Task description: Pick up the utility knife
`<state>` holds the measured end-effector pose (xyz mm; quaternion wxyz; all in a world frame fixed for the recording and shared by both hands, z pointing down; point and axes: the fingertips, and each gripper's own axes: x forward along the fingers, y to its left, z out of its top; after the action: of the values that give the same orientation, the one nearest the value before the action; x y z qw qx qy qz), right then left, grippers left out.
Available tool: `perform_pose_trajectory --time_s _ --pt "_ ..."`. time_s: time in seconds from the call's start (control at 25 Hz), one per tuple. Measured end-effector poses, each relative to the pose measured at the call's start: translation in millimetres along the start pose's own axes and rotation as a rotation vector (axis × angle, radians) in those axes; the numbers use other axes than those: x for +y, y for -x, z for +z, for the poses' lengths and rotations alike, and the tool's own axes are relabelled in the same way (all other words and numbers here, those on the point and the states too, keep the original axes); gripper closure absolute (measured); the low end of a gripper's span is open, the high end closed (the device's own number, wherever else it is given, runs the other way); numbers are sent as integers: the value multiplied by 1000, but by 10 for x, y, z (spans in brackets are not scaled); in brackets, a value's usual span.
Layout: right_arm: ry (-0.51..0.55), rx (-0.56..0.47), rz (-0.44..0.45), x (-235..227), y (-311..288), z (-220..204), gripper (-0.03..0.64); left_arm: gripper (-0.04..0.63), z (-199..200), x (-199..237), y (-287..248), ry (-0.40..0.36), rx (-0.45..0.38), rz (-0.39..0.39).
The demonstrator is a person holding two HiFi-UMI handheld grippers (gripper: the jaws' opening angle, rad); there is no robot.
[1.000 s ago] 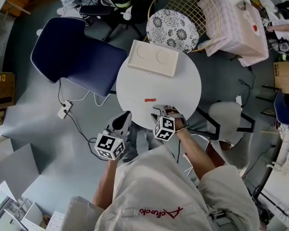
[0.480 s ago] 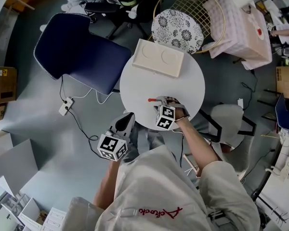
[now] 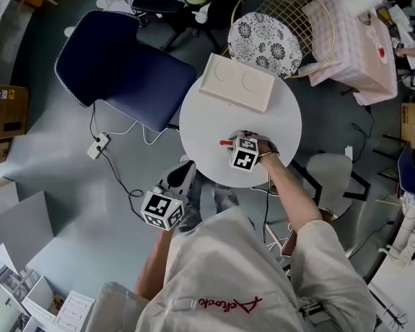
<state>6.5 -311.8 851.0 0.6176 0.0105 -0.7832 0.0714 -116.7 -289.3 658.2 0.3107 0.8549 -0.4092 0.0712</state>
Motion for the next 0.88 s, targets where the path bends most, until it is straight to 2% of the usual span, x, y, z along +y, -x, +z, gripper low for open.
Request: perform_pose_trajectory --time_s 0.2,0.52,0.88 --pt "40 17 39 -53 15 21 515 583 -11 33 3 13 2 3" --pt "85 42 -23 -23 -6 15 545 583 -35 29 -28 21 5 -3" --pt "77 48 -61 -9 -19 -2 548 583 -3 23 -19 11 -3 2"
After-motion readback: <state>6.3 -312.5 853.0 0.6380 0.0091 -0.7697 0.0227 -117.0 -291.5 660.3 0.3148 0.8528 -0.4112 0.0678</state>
